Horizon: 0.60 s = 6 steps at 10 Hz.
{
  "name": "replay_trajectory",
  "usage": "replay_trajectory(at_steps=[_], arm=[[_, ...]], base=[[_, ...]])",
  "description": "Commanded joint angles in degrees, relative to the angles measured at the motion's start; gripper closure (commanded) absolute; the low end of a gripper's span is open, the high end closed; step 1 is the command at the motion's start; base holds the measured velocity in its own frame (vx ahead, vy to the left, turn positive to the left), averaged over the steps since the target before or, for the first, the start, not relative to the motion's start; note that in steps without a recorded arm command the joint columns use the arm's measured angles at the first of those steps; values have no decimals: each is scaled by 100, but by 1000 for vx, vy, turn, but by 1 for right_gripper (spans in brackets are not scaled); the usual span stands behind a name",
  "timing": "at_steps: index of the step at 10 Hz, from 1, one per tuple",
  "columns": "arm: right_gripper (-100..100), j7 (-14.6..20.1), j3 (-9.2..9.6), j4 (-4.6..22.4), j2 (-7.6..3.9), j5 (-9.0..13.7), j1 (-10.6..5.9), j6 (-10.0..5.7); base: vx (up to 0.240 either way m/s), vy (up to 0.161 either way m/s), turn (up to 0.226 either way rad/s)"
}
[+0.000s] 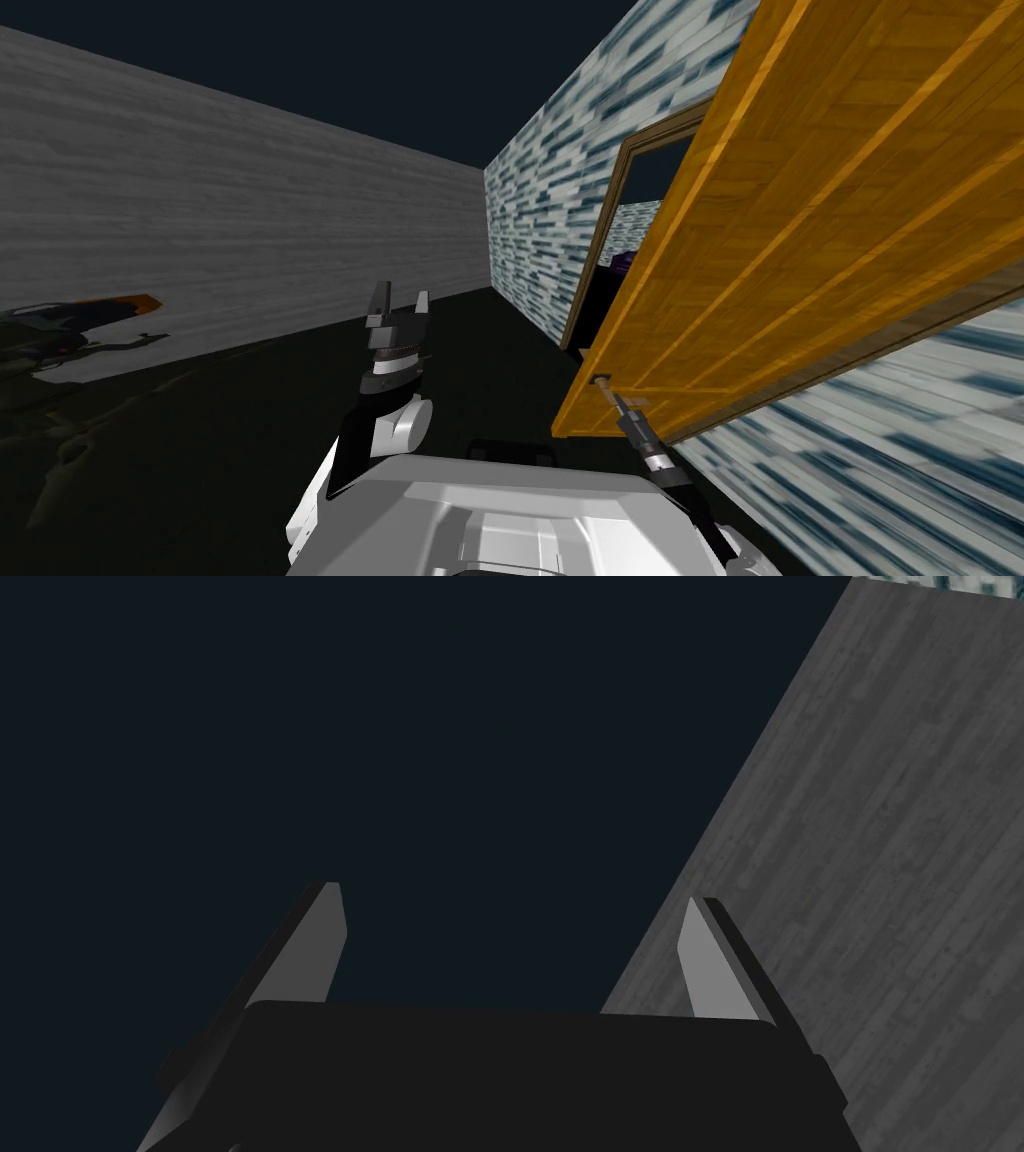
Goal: Pull the door open
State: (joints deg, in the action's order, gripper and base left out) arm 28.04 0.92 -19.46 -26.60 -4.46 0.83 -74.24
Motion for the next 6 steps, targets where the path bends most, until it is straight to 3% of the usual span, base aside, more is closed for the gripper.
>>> replay_trajectory(at_steps=[1,2,4,6], arm=[[100,0,0,0,0,0,0,0],[100,16,7,26,-11,-13,55,-89],[100,16,7,26,-11,-13,55,-89],[100,29,3,74,-39,-19,120,-208]], base=[[-67,-32,48],[-99,-60,139],[-102,-37,69],[-138,-51,141]])
